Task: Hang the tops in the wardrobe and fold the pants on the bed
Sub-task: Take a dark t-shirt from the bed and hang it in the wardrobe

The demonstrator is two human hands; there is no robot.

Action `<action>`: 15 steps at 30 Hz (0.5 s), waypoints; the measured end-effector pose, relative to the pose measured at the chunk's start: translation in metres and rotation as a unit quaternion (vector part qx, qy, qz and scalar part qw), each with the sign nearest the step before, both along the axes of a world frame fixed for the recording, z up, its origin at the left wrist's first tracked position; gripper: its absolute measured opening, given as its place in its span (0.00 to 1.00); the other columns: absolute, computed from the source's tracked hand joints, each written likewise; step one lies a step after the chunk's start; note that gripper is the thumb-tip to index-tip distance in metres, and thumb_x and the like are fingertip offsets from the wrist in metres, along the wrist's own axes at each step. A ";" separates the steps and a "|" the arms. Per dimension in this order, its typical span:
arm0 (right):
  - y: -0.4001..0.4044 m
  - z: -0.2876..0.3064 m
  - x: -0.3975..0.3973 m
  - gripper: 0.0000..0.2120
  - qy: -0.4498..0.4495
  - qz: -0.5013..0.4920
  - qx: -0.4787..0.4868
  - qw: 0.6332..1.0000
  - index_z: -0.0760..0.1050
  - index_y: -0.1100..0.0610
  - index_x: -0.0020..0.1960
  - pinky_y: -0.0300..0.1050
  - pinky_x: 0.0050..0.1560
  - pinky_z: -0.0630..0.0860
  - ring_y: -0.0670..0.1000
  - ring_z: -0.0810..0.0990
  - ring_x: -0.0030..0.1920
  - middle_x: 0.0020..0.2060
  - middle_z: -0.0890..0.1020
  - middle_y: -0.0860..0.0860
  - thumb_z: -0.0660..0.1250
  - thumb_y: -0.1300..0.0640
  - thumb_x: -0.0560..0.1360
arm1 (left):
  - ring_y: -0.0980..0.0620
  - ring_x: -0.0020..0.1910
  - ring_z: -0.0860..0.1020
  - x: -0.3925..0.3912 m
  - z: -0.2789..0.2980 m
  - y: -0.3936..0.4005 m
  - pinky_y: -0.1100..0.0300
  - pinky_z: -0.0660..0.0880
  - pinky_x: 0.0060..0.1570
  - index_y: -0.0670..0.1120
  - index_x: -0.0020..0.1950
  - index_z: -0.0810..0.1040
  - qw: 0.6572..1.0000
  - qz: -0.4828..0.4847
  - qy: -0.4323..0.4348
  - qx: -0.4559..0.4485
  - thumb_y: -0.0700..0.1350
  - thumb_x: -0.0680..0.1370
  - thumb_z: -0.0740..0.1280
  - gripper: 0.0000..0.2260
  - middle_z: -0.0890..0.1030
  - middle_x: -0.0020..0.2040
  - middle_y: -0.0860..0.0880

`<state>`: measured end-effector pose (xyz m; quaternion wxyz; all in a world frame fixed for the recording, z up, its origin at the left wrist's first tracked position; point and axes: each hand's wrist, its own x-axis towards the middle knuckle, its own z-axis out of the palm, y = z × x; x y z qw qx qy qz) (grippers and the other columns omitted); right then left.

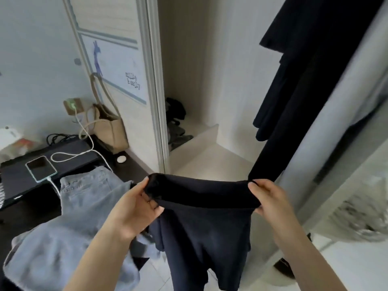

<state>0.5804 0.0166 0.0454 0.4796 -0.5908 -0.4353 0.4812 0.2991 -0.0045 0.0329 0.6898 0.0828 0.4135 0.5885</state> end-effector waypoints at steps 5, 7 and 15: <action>0.029 0.025 -0.009 0.03 -0.073 -0.083 0.070 0.991 0.77 0.53 0.48 0.41 0.41 0.75 0.47 0.82 0.41 0.39 0.83 0.51 0.66 0.59 0.78 | 0.49 0.45 0.80 -0.005 0.045 0.073 0.56 0.76 0.44 0.43 0.51 0.79 0.975 -0.117 0.149 0.116 0.46 0.77 0.67 0.08 0.82 0.46 0.44; 0.037 0.031 -0.017 0.02 -0.093 -0.116 0.073 0.986 0.76 0.55 0.49 0.43 0.38 0.76 0.51 0.82 0.41 0.39 0.83 0.54 0.65 0.59 0.78 | 0.50 0.39 0.80 -0.003 0.066 0.094 0.58 0.75 0.39 0.43 0.45 0.80 0.949 -0.107 0.255 0.152 0.44 0.79 0.66 0.06 0.81 0.39 0.47; 0.063 0.044 -0.037 0.03 -0.273 -0.144 0.060 0.949 0.75 0.52 0.43 0.42 0.33 0.71 0.46 0.74 0.29 0.28 0.78 0.51 0.68 0.57 0.76 | 0.48 0.43 0.83 -0.002 0.127 0.163 0.50 0.79 0.47 0.49 0.40 0.84 0.877 -0.101 0.385 0.269 0.45 0.78 0.68 0.09 0.84 0.39 0.47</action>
